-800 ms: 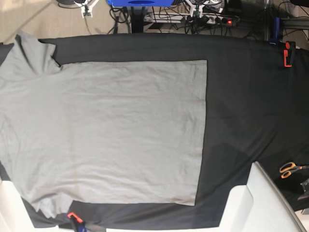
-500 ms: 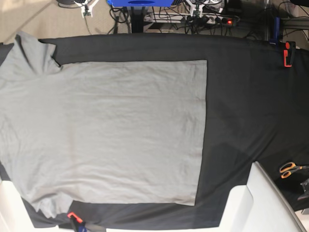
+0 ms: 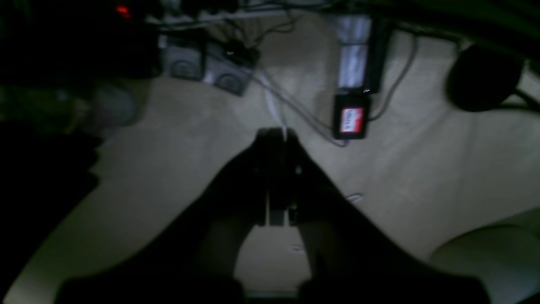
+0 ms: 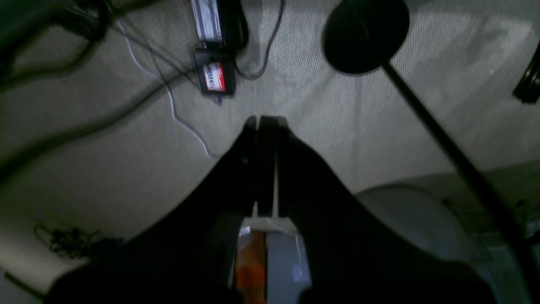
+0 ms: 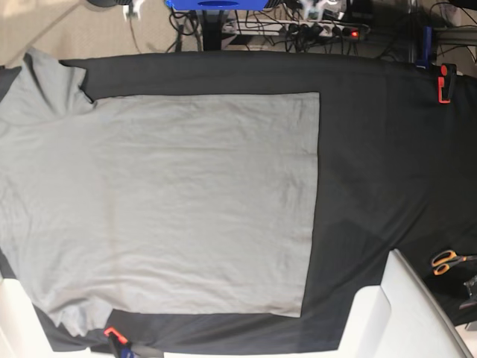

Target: Fold the T-shirt properly

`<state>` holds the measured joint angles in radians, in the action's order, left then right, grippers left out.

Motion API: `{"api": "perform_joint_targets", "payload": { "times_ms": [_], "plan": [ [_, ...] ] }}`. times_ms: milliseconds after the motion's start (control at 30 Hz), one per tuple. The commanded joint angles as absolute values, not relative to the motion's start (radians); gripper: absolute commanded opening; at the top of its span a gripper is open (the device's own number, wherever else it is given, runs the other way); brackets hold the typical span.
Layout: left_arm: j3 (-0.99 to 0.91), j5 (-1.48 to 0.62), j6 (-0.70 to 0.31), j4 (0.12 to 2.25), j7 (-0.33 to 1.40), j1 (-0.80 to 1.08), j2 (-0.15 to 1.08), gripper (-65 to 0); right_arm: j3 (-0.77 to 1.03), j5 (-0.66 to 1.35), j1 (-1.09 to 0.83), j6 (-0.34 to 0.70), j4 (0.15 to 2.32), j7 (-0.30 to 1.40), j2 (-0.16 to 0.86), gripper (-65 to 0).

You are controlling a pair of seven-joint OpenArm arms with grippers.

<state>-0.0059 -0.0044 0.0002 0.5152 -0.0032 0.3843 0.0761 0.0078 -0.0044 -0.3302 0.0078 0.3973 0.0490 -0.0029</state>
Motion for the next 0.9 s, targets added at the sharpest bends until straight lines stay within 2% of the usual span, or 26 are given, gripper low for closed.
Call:
{"api": "perform_joint_targets", "payload": {
  "times_ms": [0, 133, 333, 500, 700, 867],
  "plan": [
    [-0.007, -0.007, 0.005, 0.556, -0.005, 0.435, 0.090, -65.0, 0.012, 0.001, -0.377, 0.001, 0.447, 0.077, 0.018, -65.0],
    [-0.007, -0.007, 0.005, 0.733, -0.005, 0.562, 0.139, -65.0, 0.016, 0.002, -0.524, 0.001, 0.697, 0.153, 0.030, -65.0],
    [-0.019, -0.010, 0.007, 0.986, -0.005, 0.733, 0.180, -65.0, 0.122, 0.002, -0.700, 0.001, 1.053, 0.263, 0.028, -65.0],
    [-0.134, -0.105, 0.007, 1.264, -0.005, 0.868, 0.183, -65.0, 0.182, 0.002, -0.819, 0.001, 1.310, 0.323, 0.027, -65.0],
    [-0.222, -0.125, 0.005, 1.593, -0.002, 0.995, 0.186, -65.0, 0.249, 0.002, -0.886, 0.001, 1.570, 0.383, 0.024, -65.0],
    [-0.240, -0.127, 0.005, 1.793, 0.004, 1.012, 0.197, -65.0, 0.318, 0.024, -0.858, 0.002, 1.727, 0.371, 0.024, -65.0]
  ]
}}
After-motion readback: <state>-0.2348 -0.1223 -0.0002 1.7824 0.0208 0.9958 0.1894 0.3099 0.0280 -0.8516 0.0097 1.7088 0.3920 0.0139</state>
